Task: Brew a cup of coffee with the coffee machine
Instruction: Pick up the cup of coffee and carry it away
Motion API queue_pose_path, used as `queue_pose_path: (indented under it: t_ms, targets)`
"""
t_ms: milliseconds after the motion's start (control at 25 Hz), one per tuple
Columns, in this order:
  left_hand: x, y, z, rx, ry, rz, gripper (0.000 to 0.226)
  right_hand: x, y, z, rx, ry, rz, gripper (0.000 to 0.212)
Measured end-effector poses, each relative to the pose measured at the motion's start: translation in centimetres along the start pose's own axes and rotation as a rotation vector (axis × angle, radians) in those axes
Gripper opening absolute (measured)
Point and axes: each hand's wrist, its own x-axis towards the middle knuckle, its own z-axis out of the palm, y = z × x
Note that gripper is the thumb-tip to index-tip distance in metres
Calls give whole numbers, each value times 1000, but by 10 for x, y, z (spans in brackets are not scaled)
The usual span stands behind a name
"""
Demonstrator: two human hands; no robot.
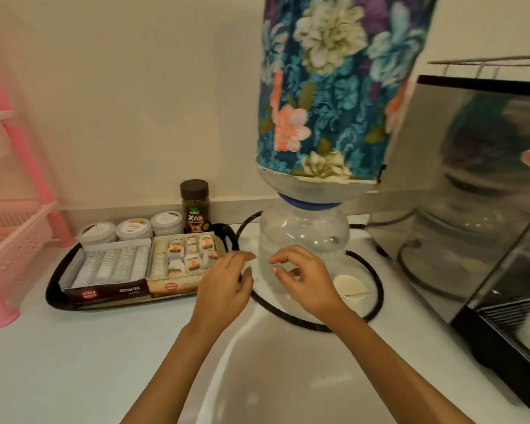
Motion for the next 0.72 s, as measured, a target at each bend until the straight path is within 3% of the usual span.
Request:
queue_pose_path:
  t_ms: [400, 600, 720]
  targets:
    - [-10, 237, 111, -311, -41, 65, 20, -125, 33, -220, -191, 157, -60, 17]
    - [-10, 325, 180, -418, -256, 10, 37, -189, 76, -307, -390, 432, -33, 20]
    - [-1, 355, 216, -455, -442, -25, 59, -213, 99, -337, -334, 542, 147, 51]
